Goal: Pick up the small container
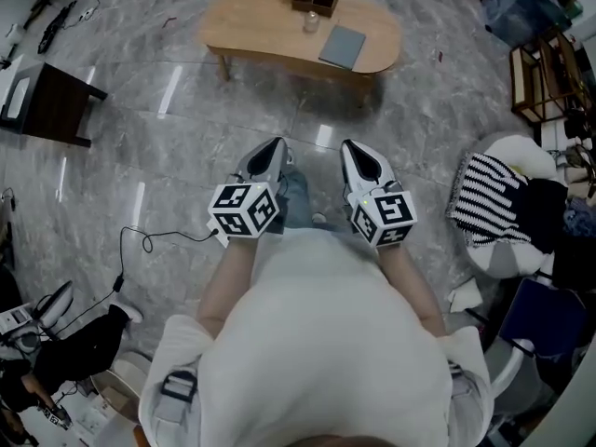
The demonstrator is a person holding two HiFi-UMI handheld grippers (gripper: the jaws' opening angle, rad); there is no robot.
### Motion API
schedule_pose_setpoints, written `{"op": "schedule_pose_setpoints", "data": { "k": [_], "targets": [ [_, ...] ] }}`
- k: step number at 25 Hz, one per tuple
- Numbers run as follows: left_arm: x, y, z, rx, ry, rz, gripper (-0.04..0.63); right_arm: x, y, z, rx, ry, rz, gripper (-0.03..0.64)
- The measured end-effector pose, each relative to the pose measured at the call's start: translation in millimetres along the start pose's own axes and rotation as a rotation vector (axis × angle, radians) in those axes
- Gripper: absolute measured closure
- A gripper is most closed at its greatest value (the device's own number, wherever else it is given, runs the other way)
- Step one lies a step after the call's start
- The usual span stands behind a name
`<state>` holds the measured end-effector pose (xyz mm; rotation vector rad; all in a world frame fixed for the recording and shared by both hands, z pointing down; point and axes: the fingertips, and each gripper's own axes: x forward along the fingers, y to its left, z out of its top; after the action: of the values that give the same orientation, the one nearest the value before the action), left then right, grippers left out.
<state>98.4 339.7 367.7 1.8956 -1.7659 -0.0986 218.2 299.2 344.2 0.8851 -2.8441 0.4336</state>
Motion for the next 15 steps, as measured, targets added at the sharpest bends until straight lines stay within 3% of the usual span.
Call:
{"op": "schedule_pose_setpoints", "data": {
  "k": [9, 15],
  "targets": [
    [18, 20, 3, 0.013, 0.007, 0.023, 0.594, 26, -7, 3, 0.029, 0.0, 0.045, 0.617],
    [61, 36, 19, 0.093, 0.028, 0.016, 0.594, 68, -35, 12, 0.013, 0.029, 0.018, 0.617]
  ]
}}
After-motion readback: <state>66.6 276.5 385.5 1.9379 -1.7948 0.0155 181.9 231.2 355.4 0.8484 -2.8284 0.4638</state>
